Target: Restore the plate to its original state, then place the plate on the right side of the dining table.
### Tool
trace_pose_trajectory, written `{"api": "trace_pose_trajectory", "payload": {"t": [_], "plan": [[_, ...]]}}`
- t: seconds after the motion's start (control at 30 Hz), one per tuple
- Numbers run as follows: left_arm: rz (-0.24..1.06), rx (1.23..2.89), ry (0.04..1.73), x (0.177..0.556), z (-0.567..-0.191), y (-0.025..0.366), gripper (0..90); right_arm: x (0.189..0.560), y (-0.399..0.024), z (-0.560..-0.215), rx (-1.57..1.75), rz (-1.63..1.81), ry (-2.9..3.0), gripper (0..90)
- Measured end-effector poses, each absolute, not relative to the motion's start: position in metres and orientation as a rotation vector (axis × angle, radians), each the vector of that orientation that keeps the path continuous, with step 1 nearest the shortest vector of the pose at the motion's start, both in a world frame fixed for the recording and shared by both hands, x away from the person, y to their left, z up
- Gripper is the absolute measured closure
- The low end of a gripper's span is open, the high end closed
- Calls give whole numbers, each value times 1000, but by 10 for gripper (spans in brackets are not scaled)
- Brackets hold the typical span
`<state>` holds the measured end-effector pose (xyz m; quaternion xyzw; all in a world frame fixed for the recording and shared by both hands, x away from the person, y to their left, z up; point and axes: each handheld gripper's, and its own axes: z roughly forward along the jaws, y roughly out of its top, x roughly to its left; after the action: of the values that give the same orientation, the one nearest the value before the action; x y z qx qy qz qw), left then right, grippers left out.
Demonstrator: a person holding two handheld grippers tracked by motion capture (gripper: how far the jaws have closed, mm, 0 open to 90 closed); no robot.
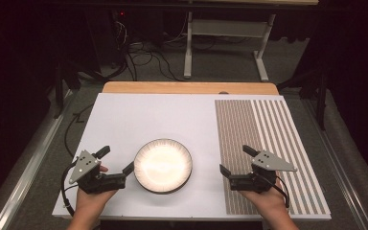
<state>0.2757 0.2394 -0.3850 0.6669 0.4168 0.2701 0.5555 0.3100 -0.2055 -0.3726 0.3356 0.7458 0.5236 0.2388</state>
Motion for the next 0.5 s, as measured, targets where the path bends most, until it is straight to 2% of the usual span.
{"api": "trace_pose_trajectory", "payload": {"t": [0.5], "plan": [[637,1577,985,278,-386,239,2,313,-204,-374,915,1415,2045,6]]}}
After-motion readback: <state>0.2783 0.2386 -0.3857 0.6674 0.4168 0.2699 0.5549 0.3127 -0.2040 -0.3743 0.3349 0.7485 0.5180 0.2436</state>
